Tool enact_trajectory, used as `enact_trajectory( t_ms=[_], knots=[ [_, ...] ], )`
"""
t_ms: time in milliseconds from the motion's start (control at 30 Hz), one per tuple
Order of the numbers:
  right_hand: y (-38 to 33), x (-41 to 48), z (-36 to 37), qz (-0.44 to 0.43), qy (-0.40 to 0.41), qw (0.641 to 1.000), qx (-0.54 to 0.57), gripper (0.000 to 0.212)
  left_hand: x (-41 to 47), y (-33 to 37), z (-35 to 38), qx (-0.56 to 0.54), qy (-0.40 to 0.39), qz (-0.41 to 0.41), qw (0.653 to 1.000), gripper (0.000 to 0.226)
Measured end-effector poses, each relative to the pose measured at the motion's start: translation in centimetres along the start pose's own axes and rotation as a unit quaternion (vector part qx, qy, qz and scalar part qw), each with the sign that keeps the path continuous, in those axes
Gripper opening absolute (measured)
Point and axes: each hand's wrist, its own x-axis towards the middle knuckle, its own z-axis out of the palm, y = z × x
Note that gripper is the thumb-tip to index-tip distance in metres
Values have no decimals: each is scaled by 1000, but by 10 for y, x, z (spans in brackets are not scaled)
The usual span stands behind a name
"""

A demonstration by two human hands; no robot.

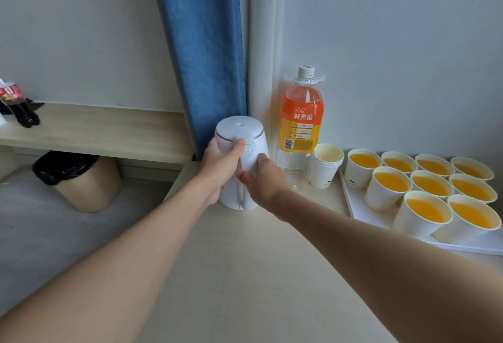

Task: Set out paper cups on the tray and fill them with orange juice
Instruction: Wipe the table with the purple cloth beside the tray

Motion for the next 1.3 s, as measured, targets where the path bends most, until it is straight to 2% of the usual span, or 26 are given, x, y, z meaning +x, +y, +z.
enact_trajectory(
  t_ms=[133, 200, 267, 300, 333, 400, 467, 533, 600, 633, 700, 767, 833, 867, 933, 1000, 1033, 1100, 1167, 1233, 1300],
  knots=[
    [8, -3, -5, -5, -29, 999, -19, 30, -1, -3, 1, 14, 30, 21, 999, 53],
    [21, -19, -11, -4, -17, 998, -68, 41, -11, -12, 4, 12, 110, 24, 994, 35],
    [43, -41, -24, -4, 28, 992, -122, 41, -28, -33, 11, 38, 174, -1, 984, 16],
    [56, -51, -32, -2, 51, 988, -146, 36, -36, -45, 16, 79, 173, -16, 982, 13],
    [73, -68, -44, 9, 68, 982, -176, 30, -51, -60, 26, 128, 139, -33, 981, 13],
    [107, -90, -65, 31, 113, 963, -244, 23, -67, -84, 44, 237, 24, -22, 971, 14],
    [143, -116, -90, 68, 166, 933, -313, 24, -85, -98, 66, 360, -110, 25, 926, 22],
    [180, -139, -115, 124, 177, 900, -379, 32, -103, -108, 84, 489, -213, 66, 843, 54],
    [214, -159, -131, 190, 115, 890, -399, 44, -117, -113, 94, 591, -243, 80, 765, 73],
    [226, -167, -133, 211, 77, 895, -386, 51, -120, -115, 95, 607, -246, 84, 751, 75],
    [237, -177, -132, 199, 33, 906, -373, 58, -120, -115, 92, 593, -252, 81, 760, 76],
    [231, -180, -124, 142, 1, 914, -380, 58, -116, -111, 82, 550, -258, 66, 792, 71],
    [220, -176, -112, 110, -9, 929, -354, 54, -112, -108, 65, 538, -222, 51, 811, 59],
    [216, -172, -103, 117, 3, 934, -336, 52, -113, -108, 56, 557, -200, 39, 805, 53],
    [208, -163, -79, 136, 21, 934, -329, 52, -116, -109, 38, 611, -177, 21, 771, 48],
    [194, -155, -46, 105, 2, 929, -355, 58, -116, -113, 24, 624, -175, 9, 761, 47],
    [183, -153, -27, 77, -12, 930, -360, 61, -116, -116, 19, 609, -172, 10, 774, 48],
    [158, -150, 10, 27, -38, 932, -361, 64, -114, -116, 12, 545, -146, 14, 826, 49],
    [132, -154, 47, -27, -73, 928, -363, 64, -116, -117, 4, 481, -89, 13, 872, 49],
    [111, -164, 79, -98, -122, 920, -361, 64, -121, -119, -3, 476, -20, 13, 879, 44],
    [104, -171, 91, -166, -173, 904, -355, 62, -127, -124, -8, 507, -3, 4, 862, 37]
  ],
)
